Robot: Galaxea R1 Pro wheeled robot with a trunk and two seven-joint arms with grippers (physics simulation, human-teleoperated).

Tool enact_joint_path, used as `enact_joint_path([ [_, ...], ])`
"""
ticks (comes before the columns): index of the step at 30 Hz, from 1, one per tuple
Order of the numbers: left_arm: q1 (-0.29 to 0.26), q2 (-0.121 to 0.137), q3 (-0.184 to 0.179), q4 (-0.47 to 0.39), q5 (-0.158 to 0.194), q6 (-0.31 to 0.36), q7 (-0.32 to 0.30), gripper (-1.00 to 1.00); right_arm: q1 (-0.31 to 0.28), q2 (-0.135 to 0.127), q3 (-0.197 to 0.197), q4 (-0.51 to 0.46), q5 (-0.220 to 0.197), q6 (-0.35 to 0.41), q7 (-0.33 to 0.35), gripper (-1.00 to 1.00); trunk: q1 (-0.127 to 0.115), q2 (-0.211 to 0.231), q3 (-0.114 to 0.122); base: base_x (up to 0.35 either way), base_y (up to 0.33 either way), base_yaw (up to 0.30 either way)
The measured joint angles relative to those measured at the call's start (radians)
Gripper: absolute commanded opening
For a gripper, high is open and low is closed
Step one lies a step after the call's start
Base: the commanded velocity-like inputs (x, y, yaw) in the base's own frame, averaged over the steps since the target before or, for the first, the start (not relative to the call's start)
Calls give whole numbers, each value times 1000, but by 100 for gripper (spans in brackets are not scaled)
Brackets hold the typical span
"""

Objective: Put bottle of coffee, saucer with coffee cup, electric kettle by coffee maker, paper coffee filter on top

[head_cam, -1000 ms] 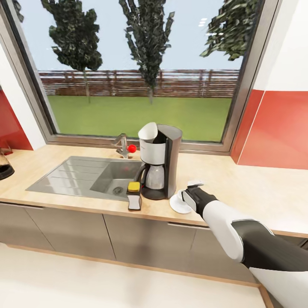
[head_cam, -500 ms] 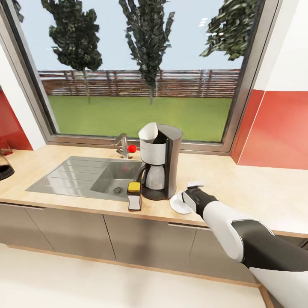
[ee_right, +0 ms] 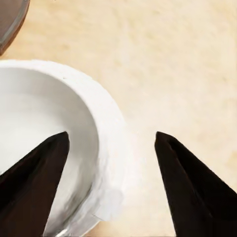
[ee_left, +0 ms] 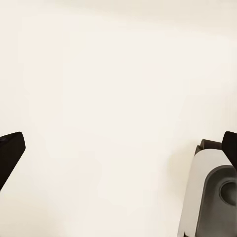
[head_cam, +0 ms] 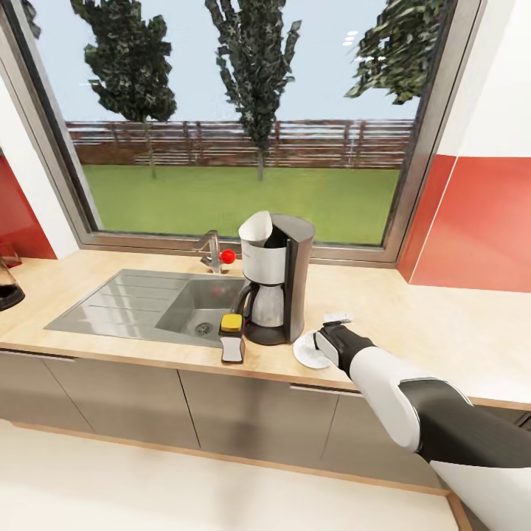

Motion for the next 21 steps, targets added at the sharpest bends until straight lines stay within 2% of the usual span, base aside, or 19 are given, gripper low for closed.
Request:
enact_joint_path([
  [15, 0, 0, 0, 0, 0, 0, 0, 100, 0, -1, 0, -4, -1, 1, 0, 100, 0, 0, 0, 0, 0, 0],
  [21, 0, 0, 0, 0, 0, 0, -1, 100, 0, 2, -2, -50, -2, 2, 0, 100, 0, 0, 0, 0, 0, 0],
])
